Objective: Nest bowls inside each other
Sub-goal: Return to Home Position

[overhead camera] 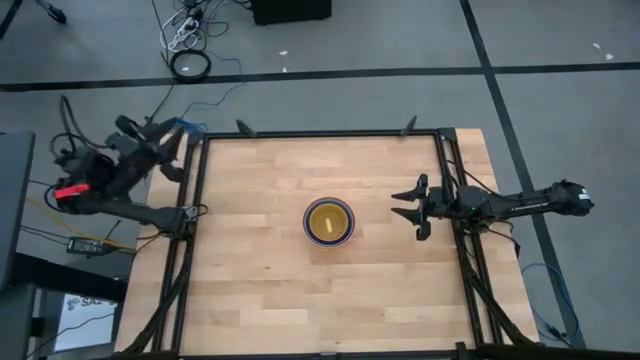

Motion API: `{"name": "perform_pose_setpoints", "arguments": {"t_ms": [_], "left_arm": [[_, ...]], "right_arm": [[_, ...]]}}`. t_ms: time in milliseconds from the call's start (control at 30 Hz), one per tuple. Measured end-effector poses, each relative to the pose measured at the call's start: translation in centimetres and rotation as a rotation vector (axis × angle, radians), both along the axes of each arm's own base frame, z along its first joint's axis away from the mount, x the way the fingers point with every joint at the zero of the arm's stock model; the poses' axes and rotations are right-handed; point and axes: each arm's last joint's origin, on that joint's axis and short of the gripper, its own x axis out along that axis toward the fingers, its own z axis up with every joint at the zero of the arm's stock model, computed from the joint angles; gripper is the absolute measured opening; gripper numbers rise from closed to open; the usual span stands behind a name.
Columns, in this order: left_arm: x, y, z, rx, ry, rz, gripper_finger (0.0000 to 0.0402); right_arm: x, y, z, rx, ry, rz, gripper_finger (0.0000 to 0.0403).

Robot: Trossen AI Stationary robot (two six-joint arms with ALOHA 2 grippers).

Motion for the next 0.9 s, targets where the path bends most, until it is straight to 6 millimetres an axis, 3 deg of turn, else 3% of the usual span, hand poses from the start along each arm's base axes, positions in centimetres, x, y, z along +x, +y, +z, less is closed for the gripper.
{"name": "perform_pose_setpoints", "arguments": {"t_ms": [233, 600, 900], "left_arm": [[-0.7, 0.0, -2.3, -0.104, 0.010, -0.077, 0.0131], [3.2, -0.6, -8.9, -0.191, 0.107, -0.094, 0.0131], [3.3, -0.6, -12.4, -0.199, 0.040, -0.134, 0.0131]], "right_arm": [[0.0, 0.0, -0.1, 0.011, 0.005, 0.001, 0.0177], [0.0, 0.0, -0.1, 0.034, 0.007, 0.001, 0.0177], [0.0, 0.0, -0.5, 0.063, 0.043, 0.000, 0.0176]]}}
